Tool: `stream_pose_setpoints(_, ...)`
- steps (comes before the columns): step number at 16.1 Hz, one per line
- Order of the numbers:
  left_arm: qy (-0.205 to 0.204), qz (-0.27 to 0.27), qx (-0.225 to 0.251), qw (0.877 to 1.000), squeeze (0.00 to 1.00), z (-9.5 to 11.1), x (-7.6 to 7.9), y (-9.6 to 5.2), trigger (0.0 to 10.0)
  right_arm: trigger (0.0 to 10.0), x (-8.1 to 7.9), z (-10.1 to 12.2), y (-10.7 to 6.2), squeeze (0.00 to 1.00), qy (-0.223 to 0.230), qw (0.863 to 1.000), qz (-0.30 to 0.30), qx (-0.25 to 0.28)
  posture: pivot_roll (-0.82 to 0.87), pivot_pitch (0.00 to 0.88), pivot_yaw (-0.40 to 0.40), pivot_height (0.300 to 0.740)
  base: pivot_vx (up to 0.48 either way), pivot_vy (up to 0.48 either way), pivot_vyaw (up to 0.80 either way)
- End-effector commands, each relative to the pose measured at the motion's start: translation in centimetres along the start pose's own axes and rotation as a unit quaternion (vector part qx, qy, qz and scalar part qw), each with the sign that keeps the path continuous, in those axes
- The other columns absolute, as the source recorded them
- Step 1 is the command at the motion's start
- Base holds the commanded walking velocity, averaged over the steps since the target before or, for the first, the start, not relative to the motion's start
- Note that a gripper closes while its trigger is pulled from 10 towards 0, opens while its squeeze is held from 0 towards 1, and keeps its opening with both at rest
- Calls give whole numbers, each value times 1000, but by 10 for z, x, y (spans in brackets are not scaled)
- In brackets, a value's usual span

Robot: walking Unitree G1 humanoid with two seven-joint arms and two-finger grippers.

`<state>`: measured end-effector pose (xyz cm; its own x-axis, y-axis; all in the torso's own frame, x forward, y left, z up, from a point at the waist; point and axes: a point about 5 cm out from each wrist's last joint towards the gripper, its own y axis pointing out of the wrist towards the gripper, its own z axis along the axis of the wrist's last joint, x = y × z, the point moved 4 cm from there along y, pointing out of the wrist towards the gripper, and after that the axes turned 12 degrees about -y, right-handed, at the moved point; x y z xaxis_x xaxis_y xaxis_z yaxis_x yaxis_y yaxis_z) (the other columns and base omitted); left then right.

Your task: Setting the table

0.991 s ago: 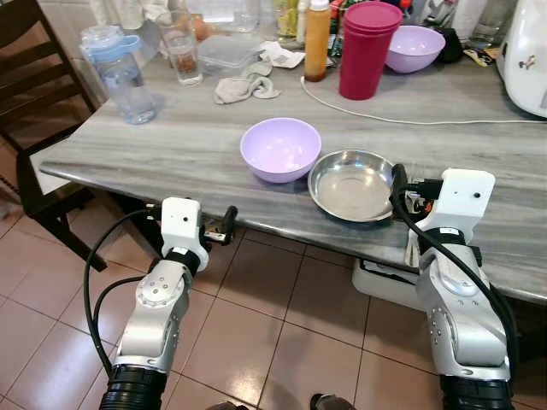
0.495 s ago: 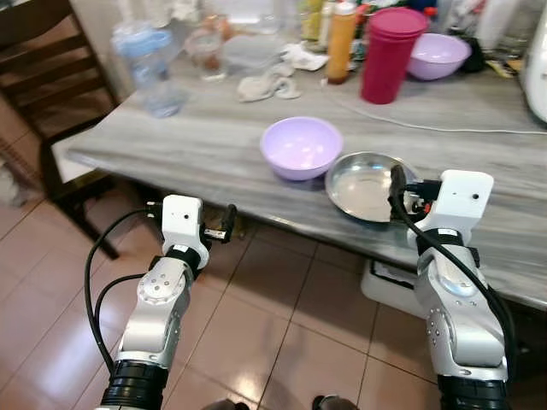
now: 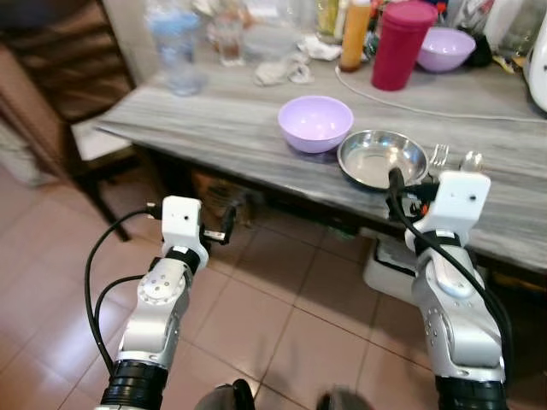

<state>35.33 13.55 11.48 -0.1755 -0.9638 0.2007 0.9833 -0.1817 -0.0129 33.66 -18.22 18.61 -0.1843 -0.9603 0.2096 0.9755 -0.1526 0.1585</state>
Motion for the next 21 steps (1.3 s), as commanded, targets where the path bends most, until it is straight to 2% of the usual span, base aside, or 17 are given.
stream_pose_setpoints(1,5,-1,-7,1000,0,-3,0,-1,10000,10000,1,-6,0,0,1,1000,-1,-10,-267,108,66,740,-311,0,0)
stream_pose_setpoints(11,6,-8,-8,1000,0,-3,0,-1,10000,10000,5,-10,3,0,-3,1000,-15,-17,-257,105,67,740,-371,0,0)
stream_pose_setpoints(12,9,-14,-2,1000,0,-1,1,-1,10000,10000,5,-11,3,0,-3,1000,-15,-18,-257,106,67,740,0,0,0)
stream_pose_setpoints(14,-19,-41,9,999,0,3,1,-4,10000,10000,6,-11,3,0,-4,1000,-18,-17,-256,108,69,740,0,0,0)
stream_pose_setpoints(21,-38,-76,21,996,0,10,13,-4,10000,10000,8,-13,3,0,-8,999,-26,-20,-255,108,75,740,0,0,0)
